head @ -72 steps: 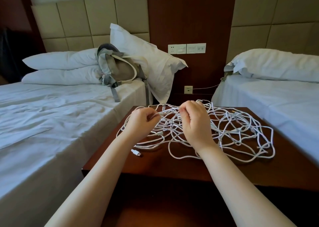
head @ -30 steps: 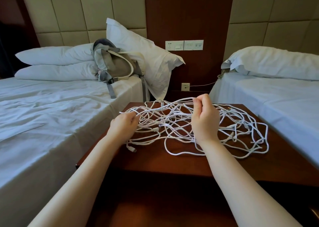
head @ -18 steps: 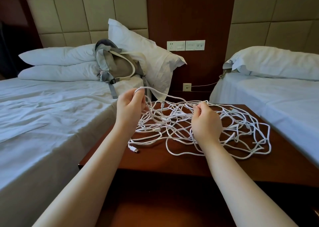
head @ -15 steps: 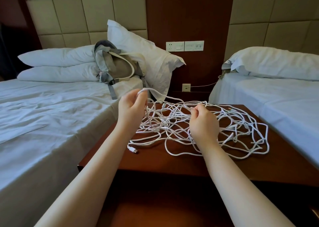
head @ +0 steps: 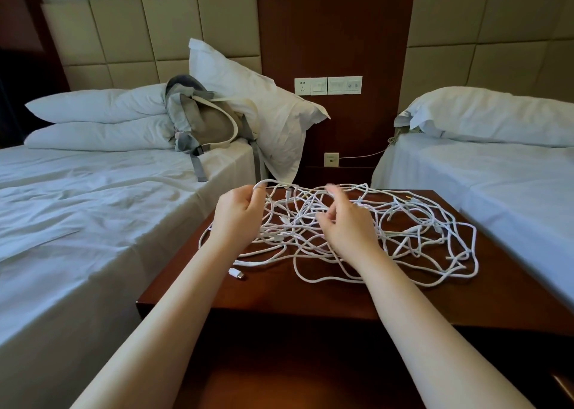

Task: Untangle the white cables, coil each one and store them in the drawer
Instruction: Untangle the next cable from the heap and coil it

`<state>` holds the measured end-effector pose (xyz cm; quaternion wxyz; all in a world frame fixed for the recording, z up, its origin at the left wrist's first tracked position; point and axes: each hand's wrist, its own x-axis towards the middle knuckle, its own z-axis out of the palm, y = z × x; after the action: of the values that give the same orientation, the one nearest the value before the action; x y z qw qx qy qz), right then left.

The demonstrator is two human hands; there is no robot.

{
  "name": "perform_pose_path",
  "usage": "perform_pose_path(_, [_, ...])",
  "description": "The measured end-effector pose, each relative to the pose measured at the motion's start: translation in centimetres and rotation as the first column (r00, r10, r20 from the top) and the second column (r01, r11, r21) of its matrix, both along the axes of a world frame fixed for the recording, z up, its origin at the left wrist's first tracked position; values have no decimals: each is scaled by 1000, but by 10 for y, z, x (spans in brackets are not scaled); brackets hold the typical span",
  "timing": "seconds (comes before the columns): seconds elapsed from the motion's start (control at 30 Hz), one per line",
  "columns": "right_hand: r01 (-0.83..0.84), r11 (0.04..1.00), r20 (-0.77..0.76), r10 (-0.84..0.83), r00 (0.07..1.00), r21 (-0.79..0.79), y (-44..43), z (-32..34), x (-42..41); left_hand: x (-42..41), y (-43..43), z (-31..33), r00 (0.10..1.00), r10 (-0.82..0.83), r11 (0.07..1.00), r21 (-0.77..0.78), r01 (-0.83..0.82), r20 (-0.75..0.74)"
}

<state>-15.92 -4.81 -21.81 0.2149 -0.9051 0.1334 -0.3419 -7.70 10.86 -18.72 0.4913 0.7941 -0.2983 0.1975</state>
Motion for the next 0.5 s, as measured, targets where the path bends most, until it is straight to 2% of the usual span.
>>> perform_pose_path(0.07, [61, 983, -50, -71, 996, -170, -3, 1, 1, 5, 3, -5, 995, 92, 994, 49, -94, 35])
perform_pose_path(0.13, [121, 960, 60, -109, 992, -253, -5, -2, 5, 13, 8, -12, 983, 175, 980, 82, -180, 59])
perform_pose_path(0.2, [139, 979, 241, -100, 965, -152, -8, -2, 5, 19, 14, -18, 971, 228, 960, 151, -237, 72])
perform_pose_path(0.27, [75, 997, 368, -72, 927, 8, -13, 0, 3, 20, 16, -21, 965, 249, 932, 249, -261, 82])
perform_pose_path(0.37, [-37, 999, 431, 39, 902, -14, -13, 3, 2, 12, 11, -14, 964, 257, 884, 388, -263, 68])
perform_pose_path(0.43, [-85, 995, 443, 95, 891, -42, -8, 3, 2, 4, 8, -4, 955, 226, 845, 449, -290, 191])
perform_pose_path(0.5, [-154, 988, 434, 152, 888, -31, -3, 6, 0, -5, 2, 4, 929, 135, 856, 433, -284, 344])
